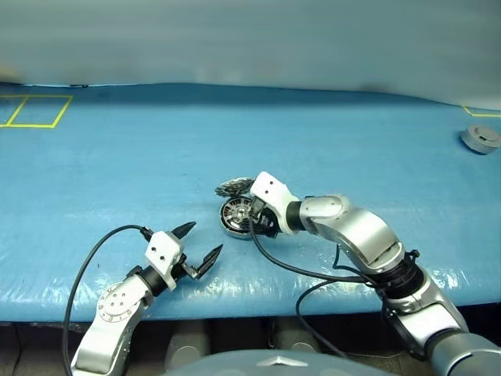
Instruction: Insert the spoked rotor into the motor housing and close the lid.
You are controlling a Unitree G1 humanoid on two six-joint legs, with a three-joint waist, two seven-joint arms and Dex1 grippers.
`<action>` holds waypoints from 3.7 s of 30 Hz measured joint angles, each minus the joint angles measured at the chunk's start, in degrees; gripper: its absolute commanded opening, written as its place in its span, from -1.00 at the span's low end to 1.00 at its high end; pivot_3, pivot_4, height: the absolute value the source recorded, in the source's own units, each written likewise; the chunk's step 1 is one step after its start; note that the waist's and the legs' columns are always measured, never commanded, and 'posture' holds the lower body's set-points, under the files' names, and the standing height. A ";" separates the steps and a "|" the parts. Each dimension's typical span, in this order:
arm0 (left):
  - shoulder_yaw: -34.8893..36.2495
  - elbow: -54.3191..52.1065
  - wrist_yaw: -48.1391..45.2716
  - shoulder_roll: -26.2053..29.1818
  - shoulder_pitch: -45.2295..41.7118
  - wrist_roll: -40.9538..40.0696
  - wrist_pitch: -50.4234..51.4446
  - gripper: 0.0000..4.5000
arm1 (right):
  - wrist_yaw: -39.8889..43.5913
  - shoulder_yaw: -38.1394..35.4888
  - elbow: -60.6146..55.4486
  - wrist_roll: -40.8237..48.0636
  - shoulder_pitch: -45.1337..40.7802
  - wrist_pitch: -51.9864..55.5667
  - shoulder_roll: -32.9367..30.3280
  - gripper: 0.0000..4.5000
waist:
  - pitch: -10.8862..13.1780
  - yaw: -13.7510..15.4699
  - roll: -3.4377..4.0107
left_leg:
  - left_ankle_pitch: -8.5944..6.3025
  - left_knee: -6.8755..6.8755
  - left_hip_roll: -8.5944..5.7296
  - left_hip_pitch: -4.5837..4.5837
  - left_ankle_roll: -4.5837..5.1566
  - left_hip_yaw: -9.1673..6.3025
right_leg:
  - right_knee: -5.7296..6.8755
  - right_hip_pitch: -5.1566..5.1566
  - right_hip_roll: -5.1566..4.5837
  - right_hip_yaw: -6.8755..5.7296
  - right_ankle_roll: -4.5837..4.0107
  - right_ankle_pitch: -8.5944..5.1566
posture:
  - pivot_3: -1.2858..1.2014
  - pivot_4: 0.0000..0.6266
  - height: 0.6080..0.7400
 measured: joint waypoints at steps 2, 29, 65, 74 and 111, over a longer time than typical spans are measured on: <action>0.00 0.00 0.01 0.00 0.08 0.00 0.00 1.00 | -0.12 -0.75 -0.07 0.30 -0.59 0.97 0.35 0.60 | 0.00 0.00 0.00 | 0.00 0.00 0.00 0.00 0.00 -0.01 | 0.00 0.00 0.00 0.00 0.02 0.01 | 0.03 -0.52 1.00; 0.04 0.00 0.00 -0.16 1.02 -0.03 -0.10 1.00 | -10.32 -10.67 -8.10 7.37 10.25 3.44 11.10 -0.99 | -0.01 -0.10 0.00 | 0.00 0.03 0.02 0.00 0.00 -0.01 | 0.00 0.01 0.02 0.04 0.11 0.03 | 0.03 -0.52 1.00; -0.22 0.55 0.05 -0.58 -0.22 2.13 -0.48 1.00 | -15.31 -11.85 -2.41 6.45 16.24 0.18 18.77 -0.99 | -0.01 -0.15 0.02 | 0.00 0.01 0.04 0.03 -0.01 -0.03 | 0.03 0.02 0.04 0.03 0.05 -0.01 | 0.03 -0.52 1.00; -0.57 0.57 -0.01 -0.70 -0.33 2.13 -0.48 1.00 | -17.19 -12.16 0.10 5.23 14.91 -2.77 19.38 -0.99 | -0.01 -0.19 0.02 | 0.00 0.01 0.03 0.03 -0.01 0.00 | 0.03 0.01 0.04 0.03 0.05 -0.01 | 0.03 -0.52 1.00; -0.70 0.56 0.32 -1.67 0.41 2.50 -0.58 1.00 | 3.04 -5.13 -6.95 7.88 3.58 3.34 -9.85 -0.99 | 0.05 -0.08 0.19 | -0.01 0.01 -0.02 0.01 0.02 -0.10 | -0.09 0.02 -0.05 0.02 0.05 -0.03 | 0.03 -0.52 1.00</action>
